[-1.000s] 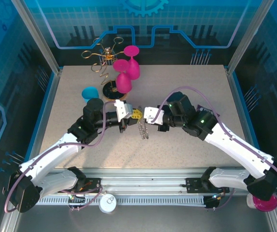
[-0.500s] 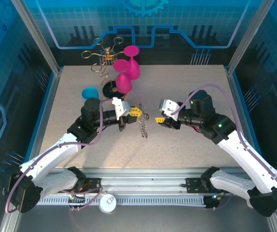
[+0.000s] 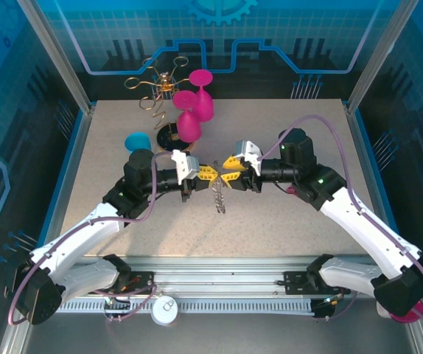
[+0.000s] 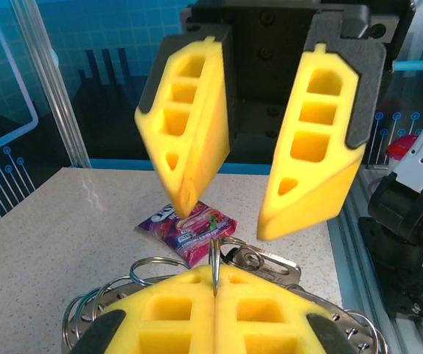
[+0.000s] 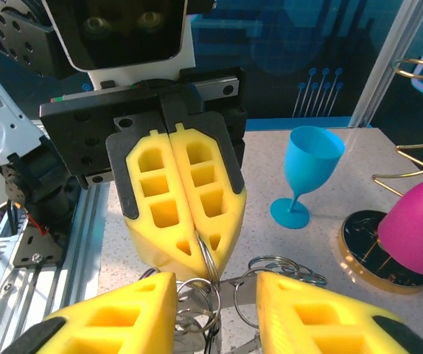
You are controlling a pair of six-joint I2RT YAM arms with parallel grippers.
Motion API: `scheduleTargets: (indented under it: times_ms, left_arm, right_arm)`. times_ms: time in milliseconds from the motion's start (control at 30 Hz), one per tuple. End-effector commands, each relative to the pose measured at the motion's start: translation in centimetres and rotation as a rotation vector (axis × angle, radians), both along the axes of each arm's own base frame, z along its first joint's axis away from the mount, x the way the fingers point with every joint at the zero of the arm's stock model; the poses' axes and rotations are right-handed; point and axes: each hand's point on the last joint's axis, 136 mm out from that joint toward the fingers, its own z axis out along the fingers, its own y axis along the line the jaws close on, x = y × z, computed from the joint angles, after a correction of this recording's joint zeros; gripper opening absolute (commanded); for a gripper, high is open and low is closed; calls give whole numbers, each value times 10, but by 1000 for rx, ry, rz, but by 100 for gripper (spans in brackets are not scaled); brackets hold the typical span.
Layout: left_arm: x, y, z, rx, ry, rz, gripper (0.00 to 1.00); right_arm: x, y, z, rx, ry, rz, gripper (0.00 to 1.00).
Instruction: Put the keys on the keyring
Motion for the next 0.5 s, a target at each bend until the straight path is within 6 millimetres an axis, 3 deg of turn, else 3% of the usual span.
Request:
scheduleTargets:
  times_ms: [0, 467]
  left_arm:
    - [-4, -1, 12, -13, -57, -36, 0]
    - [-9, -4, 15, -22, -60, -82, 0]
  right_arm:
    - [-3, 8, 0, 22, 5, 42, 33]
    - [-4, 15, -19, -63, 28, 131, 13]
